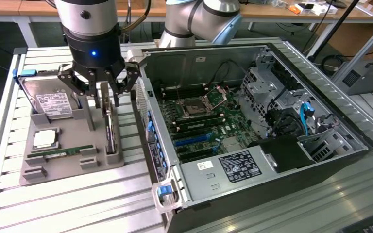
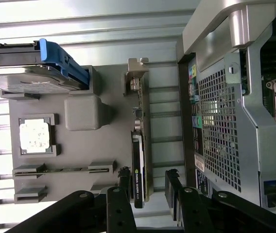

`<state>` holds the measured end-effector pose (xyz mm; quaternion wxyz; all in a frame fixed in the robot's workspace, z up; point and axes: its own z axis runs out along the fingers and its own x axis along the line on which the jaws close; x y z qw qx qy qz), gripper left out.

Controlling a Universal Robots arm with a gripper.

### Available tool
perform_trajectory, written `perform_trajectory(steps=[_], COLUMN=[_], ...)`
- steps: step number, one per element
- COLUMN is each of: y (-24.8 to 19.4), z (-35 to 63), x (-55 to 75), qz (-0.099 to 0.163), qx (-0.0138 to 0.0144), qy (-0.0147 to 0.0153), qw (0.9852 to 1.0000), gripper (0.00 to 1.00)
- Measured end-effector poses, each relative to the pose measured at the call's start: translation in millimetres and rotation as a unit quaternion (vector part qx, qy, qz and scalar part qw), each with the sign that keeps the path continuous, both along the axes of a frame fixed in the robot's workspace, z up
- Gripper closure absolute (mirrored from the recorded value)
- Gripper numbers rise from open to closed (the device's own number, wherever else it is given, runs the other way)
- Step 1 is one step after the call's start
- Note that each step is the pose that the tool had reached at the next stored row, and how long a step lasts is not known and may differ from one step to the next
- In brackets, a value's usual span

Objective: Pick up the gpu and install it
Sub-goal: 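Pick up the gpu and move the gpu toward the slot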

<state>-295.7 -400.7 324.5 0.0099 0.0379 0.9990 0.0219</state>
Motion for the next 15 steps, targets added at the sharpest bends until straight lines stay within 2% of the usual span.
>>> perform_trajectory(steps=[15], y=[0.0], z=[-12.6], x=[0.0], qz=[0.000], qx=[0.0001], qy=[-0.0002], qw=[1.0000], gripper=[0.58])
